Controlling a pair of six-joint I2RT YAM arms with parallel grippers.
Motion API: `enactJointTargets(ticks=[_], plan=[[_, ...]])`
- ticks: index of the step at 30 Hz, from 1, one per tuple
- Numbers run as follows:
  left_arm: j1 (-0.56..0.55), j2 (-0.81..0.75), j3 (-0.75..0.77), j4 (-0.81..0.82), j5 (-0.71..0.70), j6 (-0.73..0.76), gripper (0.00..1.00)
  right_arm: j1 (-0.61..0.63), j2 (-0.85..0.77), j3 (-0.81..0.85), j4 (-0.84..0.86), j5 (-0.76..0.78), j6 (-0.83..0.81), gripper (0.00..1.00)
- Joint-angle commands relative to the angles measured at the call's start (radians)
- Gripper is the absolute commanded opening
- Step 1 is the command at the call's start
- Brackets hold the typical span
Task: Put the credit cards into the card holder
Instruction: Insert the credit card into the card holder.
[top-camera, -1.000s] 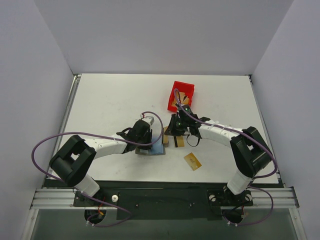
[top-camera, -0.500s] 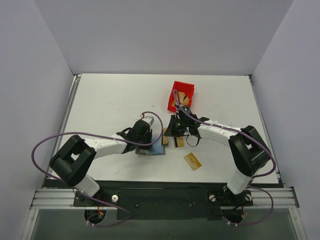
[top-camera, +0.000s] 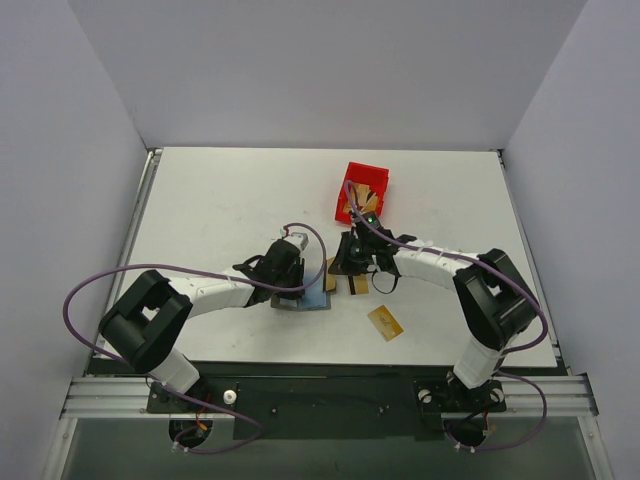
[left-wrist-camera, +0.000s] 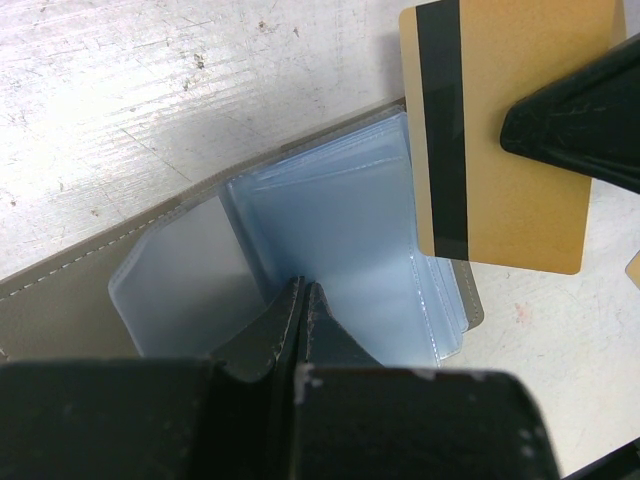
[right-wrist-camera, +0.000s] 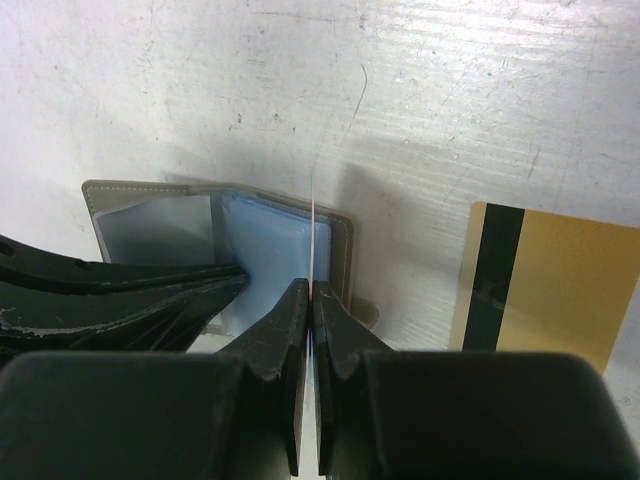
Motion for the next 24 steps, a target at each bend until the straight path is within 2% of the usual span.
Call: enactJointTargets(ticks=[1,16,24], plan=[[0.002,0.034,-0.019,-0.114,-0.005,0.015,0.00,0.007,0.022,0.033,0.012,-0.007,-0.004,0.00],[0.002,0.032,-0.016,-0.111,-0.003,0.012,0.00,0.013,0.038,0.013,0.082,-0.096,-0.016,0.00],[0.002,-0.063,-0.058,-0.038,0.006,-0.004,0.00,0.011,0.050,0.011,0.093,-0.193,-0.033,0.00]])
